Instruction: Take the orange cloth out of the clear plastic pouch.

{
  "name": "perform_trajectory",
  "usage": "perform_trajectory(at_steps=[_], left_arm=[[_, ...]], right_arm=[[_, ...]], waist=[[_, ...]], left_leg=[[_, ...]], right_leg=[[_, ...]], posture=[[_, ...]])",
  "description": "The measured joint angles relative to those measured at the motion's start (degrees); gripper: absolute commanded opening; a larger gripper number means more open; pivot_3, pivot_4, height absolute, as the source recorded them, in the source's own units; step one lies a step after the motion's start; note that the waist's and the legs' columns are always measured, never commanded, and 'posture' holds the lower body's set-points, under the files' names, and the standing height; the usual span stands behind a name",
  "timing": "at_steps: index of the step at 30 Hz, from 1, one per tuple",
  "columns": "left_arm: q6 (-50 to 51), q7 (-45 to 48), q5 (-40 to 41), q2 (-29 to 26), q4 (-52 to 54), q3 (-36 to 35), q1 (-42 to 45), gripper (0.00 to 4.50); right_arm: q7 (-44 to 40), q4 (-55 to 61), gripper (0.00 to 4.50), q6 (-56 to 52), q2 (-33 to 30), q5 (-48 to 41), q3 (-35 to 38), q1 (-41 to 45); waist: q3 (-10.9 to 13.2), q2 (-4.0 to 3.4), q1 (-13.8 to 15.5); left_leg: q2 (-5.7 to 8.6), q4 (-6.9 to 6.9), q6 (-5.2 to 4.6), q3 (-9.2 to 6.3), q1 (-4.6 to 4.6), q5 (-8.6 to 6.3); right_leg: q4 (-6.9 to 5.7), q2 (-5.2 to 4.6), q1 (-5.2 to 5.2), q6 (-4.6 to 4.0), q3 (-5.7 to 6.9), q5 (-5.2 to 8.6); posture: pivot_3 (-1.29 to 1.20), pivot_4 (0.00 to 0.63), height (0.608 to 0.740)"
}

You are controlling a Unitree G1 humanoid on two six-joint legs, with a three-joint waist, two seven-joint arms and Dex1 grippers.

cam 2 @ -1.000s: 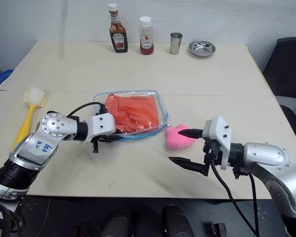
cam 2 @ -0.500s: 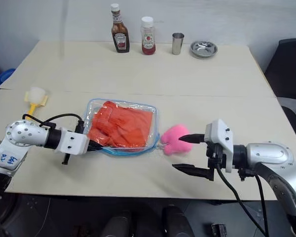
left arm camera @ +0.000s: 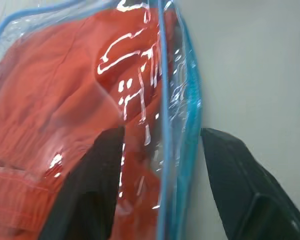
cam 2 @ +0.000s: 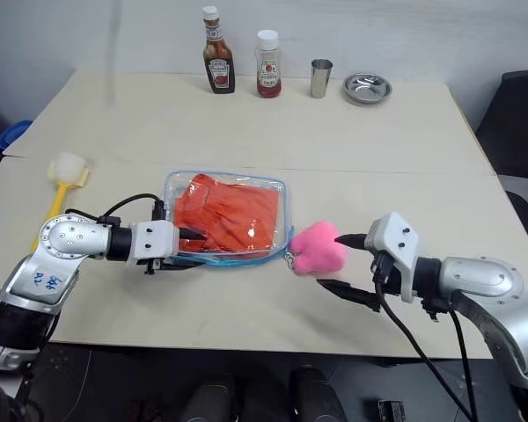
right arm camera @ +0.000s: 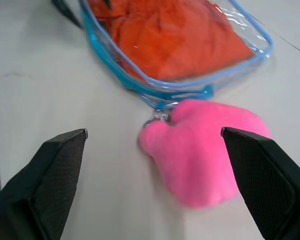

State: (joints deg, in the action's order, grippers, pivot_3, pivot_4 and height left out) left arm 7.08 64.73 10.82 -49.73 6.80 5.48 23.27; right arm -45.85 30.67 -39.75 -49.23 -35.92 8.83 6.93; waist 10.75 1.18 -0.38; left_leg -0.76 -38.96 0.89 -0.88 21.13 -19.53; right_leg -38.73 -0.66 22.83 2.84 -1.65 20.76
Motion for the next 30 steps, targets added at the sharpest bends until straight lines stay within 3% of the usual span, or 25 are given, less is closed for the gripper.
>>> perform_trajectory(at_steps=[3, 6, 13, 18, 21, 27, 30], left_arm=[[8.96, 2.27, 8.65, -2.01, 5.86, -4.58, -1.92, 2.43], [17.56, 2.53, 16.33, -3.46, 10.47, -9.13, -1.94, 2.46], [21.82, 0.39, 18.16, -3.00, 11.60, -9.03, -0.42, 2.46], [21.80, -0.20, 18.01, -2.70, 11.73, -8.66, 0.85, 2.46], [21.72, -0.29, 17.76, -2.27, 11.56, -7.97, 1.29, 2.46], [21.17, -0.12, 16.75, -0.92, 10.41, -5.86, 3.29, 2.46], [20.76, 0.50, 16.02, -0.06, 10.17, -3.96, 4.81, 2.46]], right_arm=[[2.39, -2.21, 4.50, -0.72, 1.76, 1.81, -2.06, 0.67], [2.92, -5.58, 3.88, -0.09, 3.54, 4.51, -5.04, 0.80], [0.13, -8.56, 1.50, 2.51, 4.88, 7.37, -7.64, 1.20], [-4.28, -4.98, 0.02, 0.51, 2.70, 3.58, -6.60, -2.87], [-6.88, -0.96, 0.02, -2.45, 2.18, -1.70, -6.16, -4.29], [-4.42, 1.64, 0.02, -8.00, 5.45, -10.04, -6.16, -2.51], [-2.36, 1.78, 0.02, -8.54, 6.41, -7.99, -10.13, -0.94]], waist=[[0.00, 0.00, 0.05], [0.00, 0.00, 0.06], [0.00, 0.00, 0.11], [0.00, 0.00, 0.14], [0.00, 0.00, 0.05], [0.00, 0.00, 0.17], [0.00, 0.00, 0.16]], left_leg=[[0.00, 0.00, 0.00, -0.02, 0.00, 0.00], [0.01, -0.01, -0.03, -0.01, -0.01, -0.02], [0.02, -0.01, -0.03, -0.02, -0.01, -0.02], [0.01, 0.01, -0.03, -0.03, -0.02, -0.03], [0.01, -0.02, -0.04, -0.02, -0.02, -0.03], [0.01, -0.03, -0.03, -0.04, -0.01, -0.03], [0.02, -0.03, -0.03, -0.04, -0.01, -0.03]], right_leg=[[-0.01, 0.00, 0.00, 0.00, 0.01, 0.00], [0.01, -0.01, -0.01, 0.00, 0.00, 0.00], [0.01, 0.02, -0.01, 0.00, 0.01, 0.00], [0.01, 0.04, -0.01, 0.00, 0.00, 0.00], [-0.01, 0.04, -0.01, 0.00, -0.01, 0.00], [0.00, 0.03, -0.01, 0.00, 0.00, 0.00], [0.03, 0.02, -0.01, 0.00, 0.00, 0.00]], posture=[[0.00, 0.150, 0.740], [0.00, 0.150, 0.740], [0.00, 0.150, 0.740], [0.00, 0.150, 0.740], [0.00, 0.150, 0.740], [0.00, 0.150, 0.740], [0.00, 0.150, 0.740]])
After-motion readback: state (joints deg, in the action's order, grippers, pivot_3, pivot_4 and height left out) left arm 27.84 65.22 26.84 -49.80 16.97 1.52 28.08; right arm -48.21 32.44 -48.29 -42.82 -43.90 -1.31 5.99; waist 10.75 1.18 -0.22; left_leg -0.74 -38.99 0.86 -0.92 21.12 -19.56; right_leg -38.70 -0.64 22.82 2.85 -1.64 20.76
